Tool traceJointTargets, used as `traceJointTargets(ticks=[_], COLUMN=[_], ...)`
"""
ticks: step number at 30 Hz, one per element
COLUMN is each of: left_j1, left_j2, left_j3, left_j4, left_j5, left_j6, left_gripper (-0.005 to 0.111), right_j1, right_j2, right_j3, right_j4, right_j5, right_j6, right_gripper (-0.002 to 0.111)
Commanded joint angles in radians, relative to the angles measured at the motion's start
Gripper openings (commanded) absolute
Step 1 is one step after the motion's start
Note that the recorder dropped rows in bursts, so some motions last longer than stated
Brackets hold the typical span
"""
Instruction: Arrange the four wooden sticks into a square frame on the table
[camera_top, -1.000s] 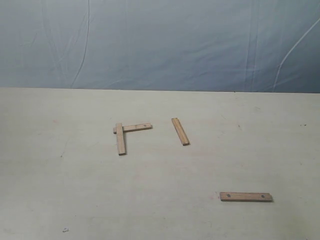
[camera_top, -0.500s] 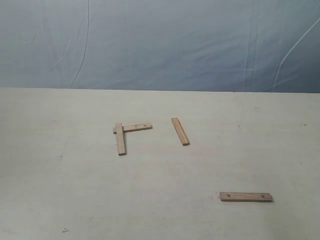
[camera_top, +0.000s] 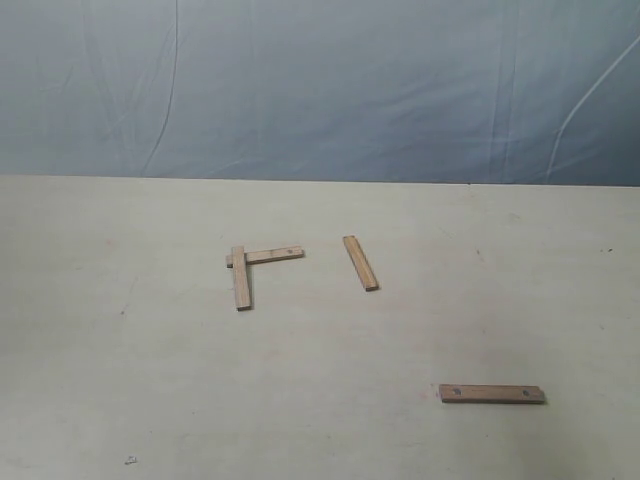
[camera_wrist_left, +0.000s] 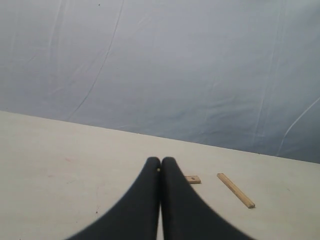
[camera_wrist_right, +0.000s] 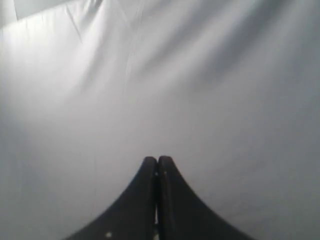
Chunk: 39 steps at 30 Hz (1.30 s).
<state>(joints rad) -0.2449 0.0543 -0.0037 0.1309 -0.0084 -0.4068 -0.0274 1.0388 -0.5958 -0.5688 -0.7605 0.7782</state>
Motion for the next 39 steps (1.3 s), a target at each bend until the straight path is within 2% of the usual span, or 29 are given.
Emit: traceJointTargets(ticks=[1, 5, 7, 10, 13, 14, 15, 16, 17, 18, 19, 20, 21, 24, 28, 34, 39], left_j1=[0.004, 0.004, 0.004, 0.006, 0.043, 0.072, 0.09, 0.123, 0.142, 0.181, 0.209, 0.226, 0.244, 0.252, 0.252, 0.252, 0.252], left_j2=[-0.007, -0.007, -0.007, -0.007, -0.007, -0.007, -0.007, -0.007, -0.007, -0.007, -0.007, -0.007, -0.008, -0.028, -0.038, -0.038, -0.038], left_j3=[0.004, 0.004, 0.004, 0.004, 0.004, 0.004, 0.004, 0.004, 0.004, 0.004, 0.004, 0.004, 0.004, 0.004, 0.004, 0.004, 0.004], left_j4=[0.005, 0.005, 0.005, 0.005, 0.005, 0.005, 0.005, 0.005, 0.005, 0.005, 0.005, 0.005, 0.005, 0.005, 0.005, 0.005, 0.005], left_j5=[-0.013, -0.013, -0.013, -0.013, -0.013, -0.013, -0.013, -0.013, -0.013, -0.013, -0.013, -0.013, -0.013, -0.013, -0.013, -0.013, -0.013], left_j6=[-0.003, -0.003, -0.003, -0.003, -0.003, -0.001, -0.001, -0.001, -0.001, -0.001, -0.001, -0.001, -0.001, -0.001, -0.001, -0.001, -0.001], left_gripper=[0.0, 0.0, 0.0, 0.0, 0.0, 0.0, 0.0, 0.0, 0.0, 0.0, 0.0, 0.0, 0.0, 0.0, 0.0, 0.0, 0.0], right_j1=[0.046, 0.171, 0.236, 0.308, 0.42, 0.463, 0.475, 0.477, 0.473, 0.466, 0.466, 0.471, 0.485, 0.506, 0.506, 0.506, 0.506], right_j2=[0.263, 0.47, 0.536, 0.616, 0.713, 0.755, 0.779, 0.832, 0.86, 0.909, 0.949, 0.969, 0.998, 1.05, 1.216, 1.383, 1.479], right_j3=[-0.198, -0.366, -0.412, -0.464, -0.56, -0.616, -0.658, -0.749, -0.807, -0.917, -0.986, -1.022, -1.048, -1.085, -1.27, -1.508, -1.624], right_j4=[-0.357, -0.665, -0.765, -0.777, -0.758, -0.647, -0.535, -0.207, -0.033, 0.211, 0.328, 0.381, 0.431, 0.472, 0.617, 0.615, 0.551], right_j5=[0.23, 0.618, 0.725, 0.784, 1.005, 1.182, 1.261, 1.372, 1.435, 1.557, 1.649, 1.678, 1.678, 1.635, 1.699, 1.78, 1.804], right_j6=[0.279, 0.524, 0.608, 0.615, 0.573, 0.44, 0.319, 0.012, -0.181, -0.465, -0.57, -0.596, -0.628, -0.656, -0.753, -0.753, -0.753], right_gripper=[-0.001, -0.001, -0.001, -0.001, 0.001, 0.008, 0.012, 0.018, 0.021, 0.025, 0.031, 0.036, 0.045, 0.052, 0.051, 0.051, 0.051])
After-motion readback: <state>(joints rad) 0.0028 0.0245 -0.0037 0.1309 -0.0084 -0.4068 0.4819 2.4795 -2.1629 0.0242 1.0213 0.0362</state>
